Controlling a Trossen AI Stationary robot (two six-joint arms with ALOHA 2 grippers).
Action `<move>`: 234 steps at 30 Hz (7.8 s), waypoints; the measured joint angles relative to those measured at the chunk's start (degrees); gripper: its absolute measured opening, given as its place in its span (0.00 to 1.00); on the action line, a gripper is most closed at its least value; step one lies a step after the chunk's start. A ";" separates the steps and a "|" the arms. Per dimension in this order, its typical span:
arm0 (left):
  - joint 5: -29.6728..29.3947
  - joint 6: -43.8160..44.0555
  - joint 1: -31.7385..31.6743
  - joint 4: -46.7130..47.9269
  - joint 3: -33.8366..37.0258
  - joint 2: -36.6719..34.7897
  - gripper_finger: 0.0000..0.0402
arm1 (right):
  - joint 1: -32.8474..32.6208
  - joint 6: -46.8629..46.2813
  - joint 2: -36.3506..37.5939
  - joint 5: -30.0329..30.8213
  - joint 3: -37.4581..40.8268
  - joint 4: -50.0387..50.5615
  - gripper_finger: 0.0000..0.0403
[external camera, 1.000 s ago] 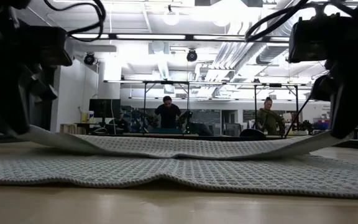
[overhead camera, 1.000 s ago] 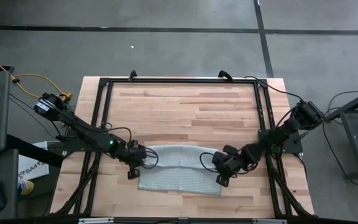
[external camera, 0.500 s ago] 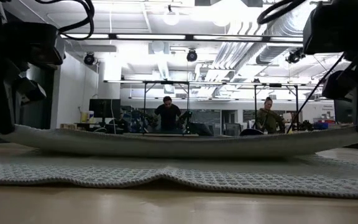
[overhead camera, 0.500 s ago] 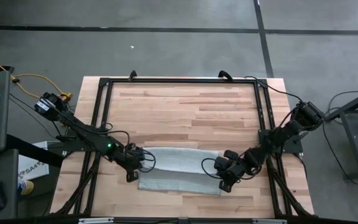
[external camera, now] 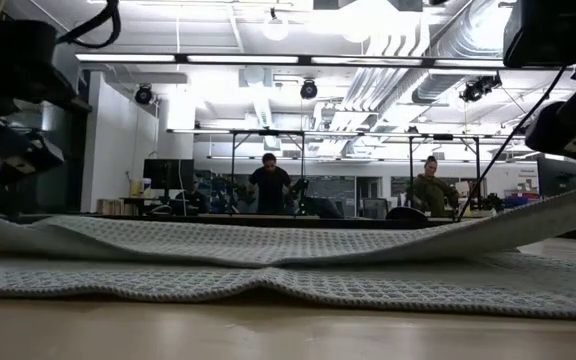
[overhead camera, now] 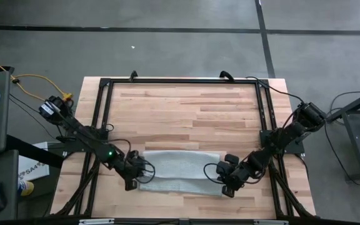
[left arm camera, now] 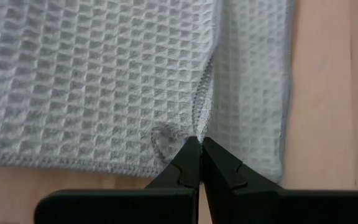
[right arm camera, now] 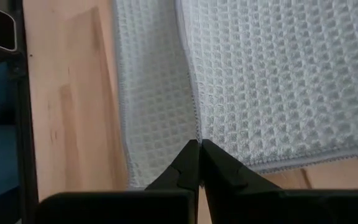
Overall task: Fold microfiber towels
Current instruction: Fold the gray microfiber cloth
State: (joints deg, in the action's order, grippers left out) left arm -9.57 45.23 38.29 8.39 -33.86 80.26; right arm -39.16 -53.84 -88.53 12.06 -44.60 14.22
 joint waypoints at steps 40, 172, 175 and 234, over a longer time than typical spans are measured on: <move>-1.03 -3.04 5.71 4.80 -9.72 5.87 0.00 | -4.74 -3.41 -2.41 -1.48 -0.02 -2.74 0.01; 1.06 0.08 5.98 3.13 -10.39 5.89 0.41 | -6.05 -2.86 -10.16 -7.93 -2.42 -14.90 0.18; 1.06 0.07 5.98 2.64 -10.39 5.89 0.41 | -6.06 -2.59 -10.16 -7.85 -2.43 -14.90 0.26; -9.74 -16.47 -2.23 12.95 -9.08 7.71 0.41 | 3.70 -1.46 -9.99 2.59 -2.54 -3.73 0.41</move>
State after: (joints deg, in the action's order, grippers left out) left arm -19.32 28.77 36.05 21.34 -42.94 87.97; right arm -35.46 -55.31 -98.52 14.65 -47.13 10.49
